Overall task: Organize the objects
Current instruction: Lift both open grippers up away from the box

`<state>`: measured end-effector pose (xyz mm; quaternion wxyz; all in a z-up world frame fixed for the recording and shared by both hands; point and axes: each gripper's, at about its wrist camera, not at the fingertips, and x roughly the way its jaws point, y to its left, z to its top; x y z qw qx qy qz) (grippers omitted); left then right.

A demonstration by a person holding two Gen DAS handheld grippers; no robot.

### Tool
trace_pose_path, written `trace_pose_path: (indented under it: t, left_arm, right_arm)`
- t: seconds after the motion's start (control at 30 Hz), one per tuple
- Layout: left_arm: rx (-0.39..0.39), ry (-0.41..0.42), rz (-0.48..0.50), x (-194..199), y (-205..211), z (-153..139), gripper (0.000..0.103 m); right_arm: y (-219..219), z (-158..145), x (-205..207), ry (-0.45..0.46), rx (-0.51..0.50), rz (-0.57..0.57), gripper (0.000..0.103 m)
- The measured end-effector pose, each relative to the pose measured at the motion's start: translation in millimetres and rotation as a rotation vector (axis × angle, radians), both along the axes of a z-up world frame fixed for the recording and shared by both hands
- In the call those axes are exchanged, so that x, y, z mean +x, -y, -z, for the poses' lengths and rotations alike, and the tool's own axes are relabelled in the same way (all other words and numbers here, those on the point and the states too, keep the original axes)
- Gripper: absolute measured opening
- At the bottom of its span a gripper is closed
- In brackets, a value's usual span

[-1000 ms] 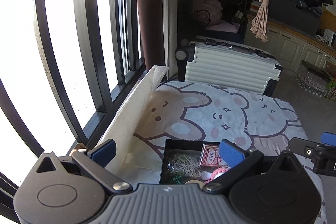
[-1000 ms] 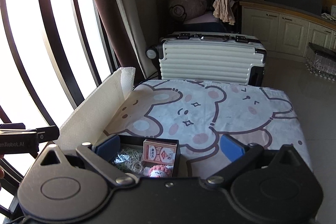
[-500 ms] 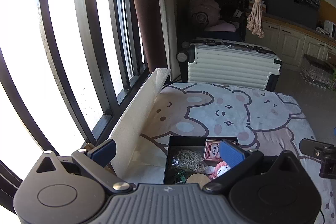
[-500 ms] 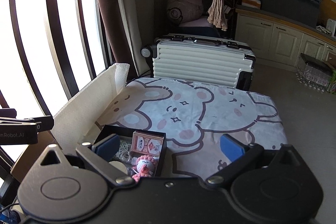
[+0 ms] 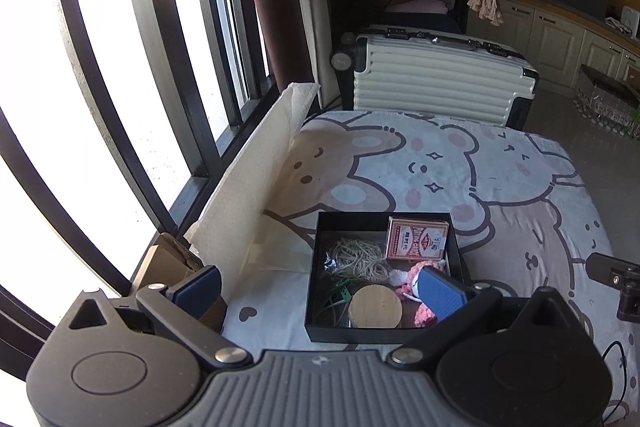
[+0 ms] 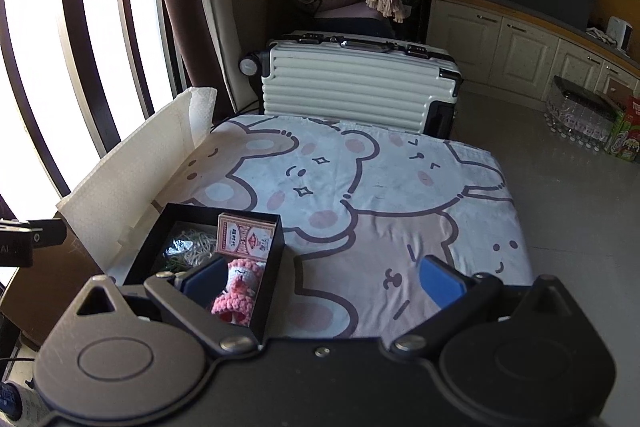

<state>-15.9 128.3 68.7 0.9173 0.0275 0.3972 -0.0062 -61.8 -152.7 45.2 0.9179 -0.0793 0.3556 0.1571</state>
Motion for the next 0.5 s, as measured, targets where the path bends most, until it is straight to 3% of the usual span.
trace_pose_path:
  t: [0.3, 0.5]
  left_arm:
    - [0.095, -0.052, 0.081, 5.8, 20.5, 19.7, 0.103]
    - [0.108, -0.073, 0.07, 9.7, 15.2, 29.5, 0.103]
  right_arm:
    - [-3.7, 12.0, 9.8, -0.05, 0.005, 0.001, 0.103]
    - [-16.3, 14.5, 9.1, -0.062, -0.026, -0.016, 0.103]
